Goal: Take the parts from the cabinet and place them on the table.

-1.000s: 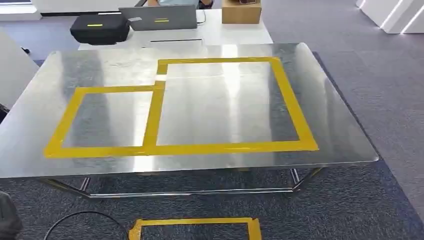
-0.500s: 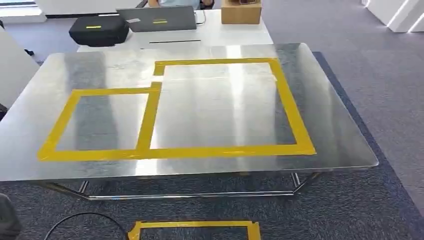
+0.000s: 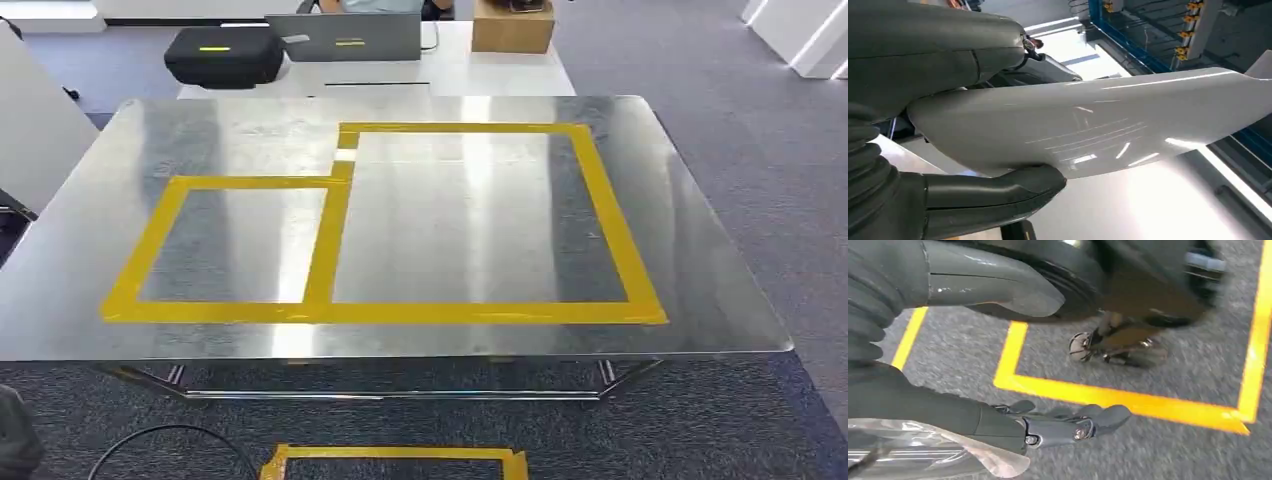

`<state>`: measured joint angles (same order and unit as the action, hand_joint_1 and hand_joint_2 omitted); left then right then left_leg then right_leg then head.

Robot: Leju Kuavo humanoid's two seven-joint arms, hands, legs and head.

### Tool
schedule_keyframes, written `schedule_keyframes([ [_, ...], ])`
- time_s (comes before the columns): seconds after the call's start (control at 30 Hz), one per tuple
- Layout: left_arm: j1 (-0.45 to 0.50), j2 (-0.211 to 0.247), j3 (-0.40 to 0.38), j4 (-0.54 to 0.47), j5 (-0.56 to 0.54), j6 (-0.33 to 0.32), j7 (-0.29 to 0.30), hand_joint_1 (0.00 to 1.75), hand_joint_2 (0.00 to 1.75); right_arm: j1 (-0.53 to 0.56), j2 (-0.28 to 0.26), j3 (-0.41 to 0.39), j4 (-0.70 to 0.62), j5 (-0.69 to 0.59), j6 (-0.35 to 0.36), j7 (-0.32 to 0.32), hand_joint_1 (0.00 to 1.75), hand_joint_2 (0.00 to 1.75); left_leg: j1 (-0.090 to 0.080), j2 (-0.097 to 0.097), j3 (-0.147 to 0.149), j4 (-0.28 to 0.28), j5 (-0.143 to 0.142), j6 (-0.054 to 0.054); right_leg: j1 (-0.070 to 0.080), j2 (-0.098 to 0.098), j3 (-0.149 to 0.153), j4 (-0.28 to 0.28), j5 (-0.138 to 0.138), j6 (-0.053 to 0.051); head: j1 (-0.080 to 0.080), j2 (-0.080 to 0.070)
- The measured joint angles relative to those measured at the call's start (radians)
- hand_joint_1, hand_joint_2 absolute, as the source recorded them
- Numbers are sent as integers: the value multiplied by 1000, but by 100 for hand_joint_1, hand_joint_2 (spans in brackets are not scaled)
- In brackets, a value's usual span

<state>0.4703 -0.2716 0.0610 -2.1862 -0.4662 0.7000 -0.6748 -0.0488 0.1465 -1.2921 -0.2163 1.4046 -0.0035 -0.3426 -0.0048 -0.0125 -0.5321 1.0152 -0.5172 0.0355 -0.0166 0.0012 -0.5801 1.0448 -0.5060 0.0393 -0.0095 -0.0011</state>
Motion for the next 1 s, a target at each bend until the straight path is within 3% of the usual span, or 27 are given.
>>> schedule_keyframes([
  [0.03, -1, 0, 1, 0, 3, 0, 0, 175, 175, -3, 0, -1, 0, 1, -7, 0, 0, 175, -6, 0, -2, 8, -6, -7, 2, 0, 15, -27, -7, -4, 0, 0],
  [0.13, -1, 1, 2, 0, 2, 0, 0, 175, 175, 0, 3, -1, 0, 7, -10, 3, 0, 175, -1, -1, 0, 1, -3, -18, 7, 0, 16, -23, -7, -18, 0, 0],
  [0.17, -1, 2, 2, 0, 1, 0, 0, 175, 175, 0, 3, -1, 1, 8, -9, 3, 0, 175, -2, -1, 0, 4, -10, -23, -3, -2, 22, -32, -3, -24, -1, 0],
  [0.2, 0, 2, 2, 0, 0, 0, 0, 175, 175, 0, 2, -1, 0, 9, -7, 3, 0, 175, -1, 2, -3, 25, -25, -31, -4, -3, 27, -34, -4, -28, -6, 0],
  [0.23, -1, 2, 2, 1, -2, 0, 0, 175, 175, -1, 2, -1, 1, 9, -7, 3, 0, 175, 2, 2, -28, 78, -54, -37, -5, -4, 29, -34, -7, -32, -13, 0],
  [0.3, -2, 2, 2, 1, -2, 0, 0, 175, 175, -1, 3, -1, 1, 8, -8, 3, 0, 175, 10, 2, -114, 244, -124, -49, -5, -8, 32, -34, -11, -35, -11, 0],
  [0.33, -1, 3, 2, 2, -2, 0, 0, 175, 175, 0, 3, -1, 1, 6, -13, 3, 0, 175, 12, 3, -148, 304, -137, -52, -5, -8, 34, -33, -13, -36, -12, 0],
  [0.37, 0, 3, 2, 2, -1, 0, 0, 175, 175, 0, 3, -1, 1, 3, -19, 3, 0, 175, 15, 3, -158, 311, -121, -54, -6, -8, 37, -33, -16, -34, -12, 0],
  [0.4, -1, 3, 3, 3, 0, 0, 0, 175, 175, 0, 4, -1, 1, 0, -21, 3, 0, 175, 17, 3, -147, 276, -84, -55, -7, -8, 42, -33, -19, -33, -12, 0],
  [0.47, -1, 3, 3, 3, 5, 0, 0, 175, 175, -1, 9, -1, 1, -2, -34, 3, 0, 175, 20, 6, -74, 104, 24, -53, -10, -6, 57, -33, -27, -26, -11, 0],
  [0.5, -2, 3, 3, 3, 5, 0, 0, 175, 175, -1, 13, -1, 1, -2, -39, 3, 0, 175, 19, 10, -44, 35, 42, -51, -10, -6, 57, -34, -32, -20, -12, 0],
  [0.53, -3, 3, 3, 4, 5, 0, 0, 175, 175, -3, 15, -2, 1, -3, -40, 3, 0, 175, 11, 10, -35, 19, 23, -48, -5, -5, 60, -33, -37, -11, -13, 0],
  [0.63, 0, 5, 6, 5, 6, 0, 0, 175, 175, -4, 20, -2, 1, -3, -40, 5, 0, 175, 7, 6, -38, 17, 18, -30, -8, -9, 58, -44, -34, 7, -9, 0],
  [0.67, -1, 4, 6, 5, 5, 0, 0, 175, 175, -5, 22, -2, 1, -3, -40, 5, 0, 175, 10, 5, -33, 5, 23, -19, -7, -9, 71, -48, -36, 16, -11, 0],
  [0.7, -1, 4, 7, 5, 5, 0, 0, 175, 175, -5, 23, -2, 1, -3, -40, 5, 0, 175, 14, 7, -25, -3, 26, -13, -9, -7, 58, -34, -46, 18, -7, 0],
  [0.73, -3, 4, 8, 5, 5, 0, 0, 175, 175, -6, 23, -2, 1, -3, -42, 5, 0, 175, 14, 7, -23, -5, 25, -6, -8, -5, 35, 11, -73, 17, -2, 0],
  [0.8, -3, 4, 11, 6, 5, 0, 0, 175, 175, -5, 26, -2, 1, -3, -47, 5, 0, 175, 10, 9, -22, -4, 19, 2, -7, -4, -55, 178, -142, 19, 2, 0],
  [0.83, -3, 4, 11, 7, 5, 0, 0, 175, 175, -5, 26, -2, 1, -4, -50, 5, 0, 175, 7, 8, -21, -4, 17, 6, -6, -4, -97, 247, -162, 19, 0, 0],
  [0.87, -3, 4, 12, 8, 5, 0, 0, 175, 175, -5, 27, -2, 1, -5, -50, 5, 0, 175, 5, 8, -18, -4, 15, 7, -4, -4, -119, 274, -155, 19, 2, 0],
  [0.9, -3, 4, 13, 10, 5, 0, 0, 175, 175, -3, 28, -2, 1, -5, -51, 6, 0, 175, 2, 6, -12, -4, 11, 9, -3, -4, -114, 248, -120, 15, 0, 0],
  [0.93, -3, 4, 14, 10, 5, 0, 0, 175, 175, -3, 28, -2, 1, -5, -52, 6, 0, 175, 0, 4, -7, -4, 8, 8, -2, -4, -93, 195, -79, 12, 2, 0],
  [0.97, -3, 4, 15, 10, 5, 0, 0, 175, 175, -3, 28, -2, 1, -5, -53, 6, 0, 175, -2, 2, 3, -3, 2, 7, 0, -3, -50, 98, -21, 5, 2, 0],
  [1.0, -3, 4, 16, 10, 5, 0, 0, 175, 175, -4, 28, -2, 1, -5, -54, 6, 0, 175, -2, 2, 10, -3, -5, 4, 3, -3, -10, 5, 18, -4, 2, 0],
])
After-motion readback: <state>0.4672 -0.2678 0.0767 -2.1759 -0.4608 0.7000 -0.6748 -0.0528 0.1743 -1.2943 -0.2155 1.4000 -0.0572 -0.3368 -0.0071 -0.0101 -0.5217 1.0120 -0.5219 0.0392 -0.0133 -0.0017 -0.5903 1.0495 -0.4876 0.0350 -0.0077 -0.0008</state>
